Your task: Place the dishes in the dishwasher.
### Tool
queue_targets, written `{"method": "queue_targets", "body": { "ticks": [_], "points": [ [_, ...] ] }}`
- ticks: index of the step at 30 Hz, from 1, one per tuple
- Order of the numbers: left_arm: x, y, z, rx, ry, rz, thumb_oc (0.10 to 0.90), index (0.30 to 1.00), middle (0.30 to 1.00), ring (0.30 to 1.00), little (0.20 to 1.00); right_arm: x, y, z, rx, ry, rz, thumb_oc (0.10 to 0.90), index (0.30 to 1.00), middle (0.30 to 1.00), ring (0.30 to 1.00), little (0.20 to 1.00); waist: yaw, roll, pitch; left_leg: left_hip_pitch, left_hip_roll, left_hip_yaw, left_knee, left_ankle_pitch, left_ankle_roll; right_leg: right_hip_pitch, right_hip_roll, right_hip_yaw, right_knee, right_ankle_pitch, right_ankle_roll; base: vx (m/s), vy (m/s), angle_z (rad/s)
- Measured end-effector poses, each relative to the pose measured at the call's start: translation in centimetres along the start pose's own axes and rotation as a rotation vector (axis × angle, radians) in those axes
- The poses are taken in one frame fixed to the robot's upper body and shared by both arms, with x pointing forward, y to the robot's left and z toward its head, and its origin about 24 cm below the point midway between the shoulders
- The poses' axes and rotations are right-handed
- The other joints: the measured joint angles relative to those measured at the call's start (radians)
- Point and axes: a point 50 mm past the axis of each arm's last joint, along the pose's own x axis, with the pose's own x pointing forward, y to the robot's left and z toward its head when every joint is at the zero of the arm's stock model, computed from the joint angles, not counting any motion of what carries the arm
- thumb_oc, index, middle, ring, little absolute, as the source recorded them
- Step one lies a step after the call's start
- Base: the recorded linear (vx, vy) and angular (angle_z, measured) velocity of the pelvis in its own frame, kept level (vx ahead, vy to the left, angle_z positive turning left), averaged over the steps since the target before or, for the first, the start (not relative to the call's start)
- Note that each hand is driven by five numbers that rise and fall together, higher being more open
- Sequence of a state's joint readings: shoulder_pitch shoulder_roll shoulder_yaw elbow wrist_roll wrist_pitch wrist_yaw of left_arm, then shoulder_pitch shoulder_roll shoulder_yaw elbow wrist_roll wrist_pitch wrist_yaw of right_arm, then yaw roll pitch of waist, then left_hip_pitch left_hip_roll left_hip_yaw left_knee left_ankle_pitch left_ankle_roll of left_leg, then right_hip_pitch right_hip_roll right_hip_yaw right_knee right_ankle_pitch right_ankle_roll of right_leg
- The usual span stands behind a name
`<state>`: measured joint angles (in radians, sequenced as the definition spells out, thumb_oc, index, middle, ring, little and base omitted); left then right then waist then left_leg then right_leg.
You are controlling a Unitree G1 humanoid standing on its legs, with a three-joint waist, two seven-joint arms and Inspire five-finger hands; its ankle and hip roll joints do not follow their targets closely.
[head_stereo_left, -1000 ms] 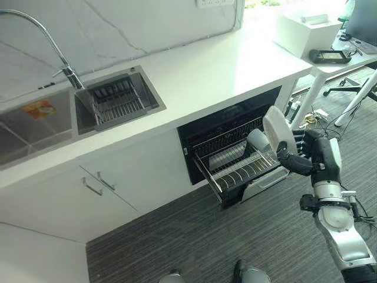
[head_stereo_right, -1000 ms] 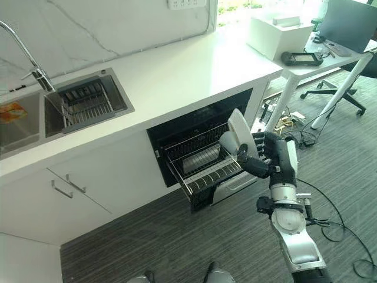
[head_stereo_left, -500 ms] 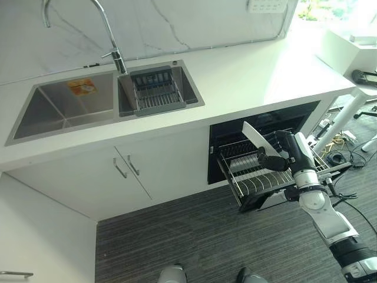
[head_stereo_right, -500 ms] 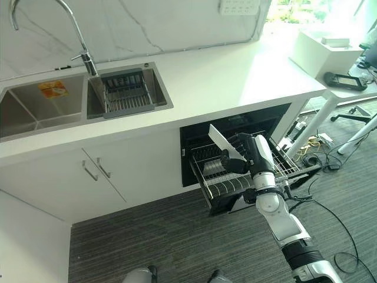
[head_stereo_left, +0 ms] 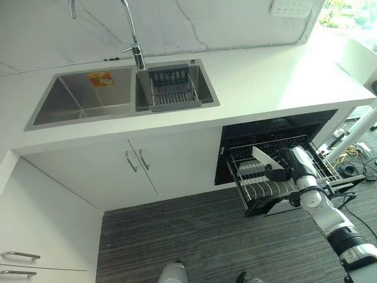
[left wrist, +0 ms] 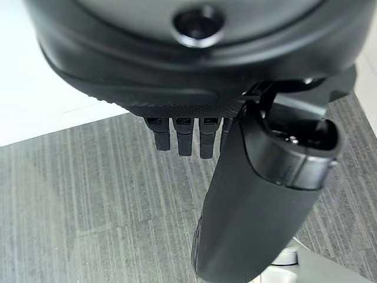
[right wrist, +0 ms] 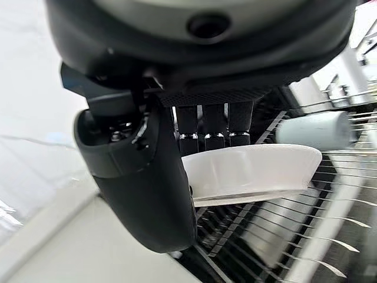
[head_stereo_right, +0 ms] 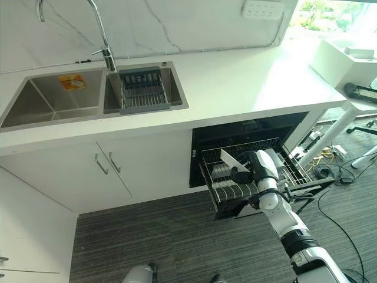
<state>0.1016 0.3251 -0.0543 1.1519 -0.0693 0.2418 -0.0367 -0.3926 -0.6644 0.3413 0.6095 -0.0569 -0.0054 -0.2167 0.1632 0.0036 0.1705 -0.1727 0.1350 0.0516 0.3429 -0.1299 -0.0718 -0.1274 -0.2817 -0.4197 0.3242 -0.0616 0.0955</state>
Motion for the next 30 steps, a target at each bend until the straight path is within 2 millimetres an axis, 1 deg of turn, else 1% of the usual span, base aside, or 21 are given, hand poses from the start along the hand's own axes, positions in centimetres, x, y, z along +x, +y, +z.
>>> {"method": "queue_targets", "body": {
  "ticks": [2, 4, 5, 7, 8, 9, 10, 12, 15, 16, 17, 18, 20, 23, 26, 30],
  "points": [
    [0.0, 0.0, 0.1, 0.002, 0.000, -0.004, 0.800, 0.900, 0.900, 0.900, 0.900, 0.1, -0.5, -0.9, -0.021, 0.050, -0.002, 0.400, 0.300, 0.300, 0.300, 0.300, 0.009, 0.007, 0.002, 0.000, -0.001, -0.002, 0.000, 0.000, 0.000, 0.000, -0.001, -0.003, -0.002, 0.000, 0.000, 0.02, -0.001, 0.04],
    [-0.1, 0.1, 0.3, 0.003, 0.002, -0.010, 0.800, 0.900, 0.900, 0.900, 0.900, 1.2, -1.4, -0.8, -0.044, 0.074, -0.006, 0.400, 0.300, 0.300, 0.300, 0.300, 0.009, 0.023, 0.022, -0.001, -0.001, -0.004, -0.001, 0.002, -0.001, -0.003, -0.001, -0.004, -0.002, -0.003, 0.001, 0.02, -0.018, 0.01],
    [-0.1, 0.2, 0.3, 0.004, -0.002, -0.009, 0.800, 0.900, 0.900, 0.900, 0.900, 1.4, -1.8, -0.8, -0.055, 0.083, -0.007, 0.400, 0.300, 0.300, 0.300, 0.300, 0.020, 0.028, 0.030, -0.005, -0.002, -0.005, -0.004, 0.003, -0.002, -0.003, -0.002, -0.005, 0.001, -0.004, 0.001, 0.00, 0.000, 0.00],
    [-0.2, 0.0, 1.5, 0.030, -0.049, -0.018, 0.800, 0.900, 0.900, 0.900, 0.900, 2.1, -4.5, -0.9, -0.118, 0.100, -0.031, 0.400, 0.300, 0.300, 0.300, 0.300, 0.033, 0.045, 0.068, -0.021, -0.005, -0.009, -0.002, 0.009, -0.002, -0.017, -0.006, -0.006, 0.005, -0.004, 0.002, -0.06, -0.012, 0.05],
    [-0.2, 0.0, 1.6, 0.034, -0.052, -0.019, 0.800, 0.900, 0.900, 0.900, 0.900, 2.1, -4.9, -0.9, -0.122, 0.106, -0.039, 0.400, 0.300, 0.300, 0.300, 0.300, 0.033, 0.048, 0.072, -0.026, -0.007, -0.010, -0.002, 0.011, -0.002, -0.023, -0.007, -0.006, 0.007, -0.004, 0.002, -0.05, -0.024, 0.08],
    [-0.2, -0.1, 1.9, 0.042, -0.057, -0.022, 0.800, 0.900, 0.900, 0.900, 0.900, 2.4, -5.7, -0.9, -0.130, 0.116, -0.057, 0.400, 0.300, 0.300, 0.300, 0.300, 0.036, 0.053, 0.076, -0.041, -0.010, -0.012, -0.001, 0.015, -0.001, -0.038, -0.010, -0.008, 0.011, -0.002, 0.000, -0.04, -0.024, 0.18],
    [-0.3, -0.3, 2.2, 0.061, -0.061, -0.024, 0.800, 0.900, 0.900, 0.900, 0.900, 2.8, -7.6, -0.7, -0.140, 0.134, -0.104, 0.400, 0.300, 0.300, 0.300, 0.300, 0.035, 0.066, 0.091, -0.070, -0.017, -0.025, 0.001, 0.028, 0.002, -0.061, -0.016, -0.020, 0.016, 0.004, -0.003, -0.07, -0.024, 0.23],
    [-0.2, -0.2, 2.0, 0.061, -0.050, -0.021, 0.800, 0.900, 0.900, 0.900, 0.900, 2.9, -8.4, -0.8, -0.146, 0.149, -0.116, 0.400, 0.300, 0.300, 0.300, 0.300, 0.042, 0.075, 0.109, -0.082, -0.018, -0.033, -0.003, 0.033, 0.001, -0.067, -0.015, -0.031, 0.017, 0.008, -0.005, -0.09, -0.006, 0.14],
    [-0.3, -0.4, 2.7, 0.078, -0.067, -0.028, 0.800, 0.900, 0.900, 0.900, 0.900, 3.4, -9.7, 0.0, -0.138, 0.144, -0.146, 0.400, 0.300, 0.300, 0.300, 0.300, 0.040, 0.091, 0.152, -0.095, -0.021, -0.035, -0.007, 0.039, 0.001, -0.081, -0.018, -0.032, 0.017, 0.011, -0.007, -0.07, 0.017, 0.03],
    [-0.3, -0.4, 2.9, 0.076, -0.072, -0.027, 0.800, 0.900, 0.900, 0.900, 0.900, 3.5, -9.8, 0.2, -0.138, 0.144, -0.147, 0.400, 0.300, 0.300, 0.300, 0.300, 0.043, 0.093, 0.155, -0.100, -0.026, -0.034, -0.016, 0.046, 0.002, -0.095, -0.023, -0.030, 0.017, 0.011, -0.007, -0.08, 0.031, 0.03],
    [-0.3, -0.4, 3.2, 0.068, -0.083, -0.030, 0.800, 0.900, 0.900, 0.900, 0.900, 3.8, -10.3, 0.7, -0.134, 0.135, -0.153, 0.400, 0.300, 0.300, 0.300, 0.300, 0.047, 0.098, 0.159, -0.116, -0.031, -0.033, -0.019, 0.051, 0.005, -0.112, -0.029, -0.028, 0.021, 0.010, -0.007, -0.06, 0.022, 0.03],
    [-0.4, -0.7, 4.1, 0.060, -0.109, -0.041, 0.800, 0.900, 0.900, 0.900, 0.900, 4.0, -11.6, 1.5, -0.138, 0.124, -0.181, 0.400, 0.300, 0.300, 0.300, 0.300, 0.045, 0.111, 0.175, -0.137, -0.036, -0.032, -0.018, 0.058, 0.008, -0.134, -0.035, -0.028, 0.027, 0.016, -0.008, -0.05, 0.014, 0.04],
    [-0.6, -0.8, 5.3, 0.064, -0.146, -0.044, 0.800, 0.900, 0.900, 0.900, 0.900, 4.3, -12.6, 2.1, -0.142, 0.120, -0.205, 0.400, 0.300, 0.300, 0.300, 0.300, 0.046, 0.127, 0.199, -0.146, -0.042, -0.033, -0.024, 0.069, 0.011, -0.145, -0.040, -0.029, 0.029, 0.024, -0.008, 0.06, -0.006, 0.05],
    [-0.7, -0.8, 5.8, 0.065, -0.171, -0.046, 0.800, 0.900, 0.900, 0.900, 0.900, 4.4, -12.3, 2.2, -0.162, 0.119, -0.187, 0.400, 0.300, 0.300, 0.300, 0.300, 0.056, 0.129, 0.202, -0.139, -0.049, -0.031, -0.057, 0.079, 0.013, -0.147, -0.042, -0.026, 0.013, 0.025, -0.003, -0.04, 0.010, 0.01],
    [-0.9, -0.9, 6.6, 0.031, -0.208, -0.060, 0.800, 0.900, 0.900, 0.900, 0.900, 4.8, -13.7, 4.2, -0.173, 0.073, -0.225, 0.400, 0.300, 0.300, 0.300, 0.300, 0.055, 0.126, 0.222, -0.167, -0.051, -0.027, -0.064, 0.088, 0.014, -0.180, -0.042, -0.024, 0.008, 0.036, -0.007, -0.05, 0.020, -0.03],
    [-1.0, -1.0, 7.2, 0.030, -0.229, -0.062, 0.800, 0.900, 0.900, 0.900, 0.900, 4.9, -14.6, 5.3, -0.174, 0.049, -0.250, 0.400, 0.300, 0.300, 0.300, 0.300, 0.059, 0.124, 0.240, -0.167, -0.054, -0.027, -0.072, 0.089, 0.015, -0.180, -0.043, -0.024, 0.002, 0.036, -0.007, -0.01, 0.008, 0.02]
  ]
}}
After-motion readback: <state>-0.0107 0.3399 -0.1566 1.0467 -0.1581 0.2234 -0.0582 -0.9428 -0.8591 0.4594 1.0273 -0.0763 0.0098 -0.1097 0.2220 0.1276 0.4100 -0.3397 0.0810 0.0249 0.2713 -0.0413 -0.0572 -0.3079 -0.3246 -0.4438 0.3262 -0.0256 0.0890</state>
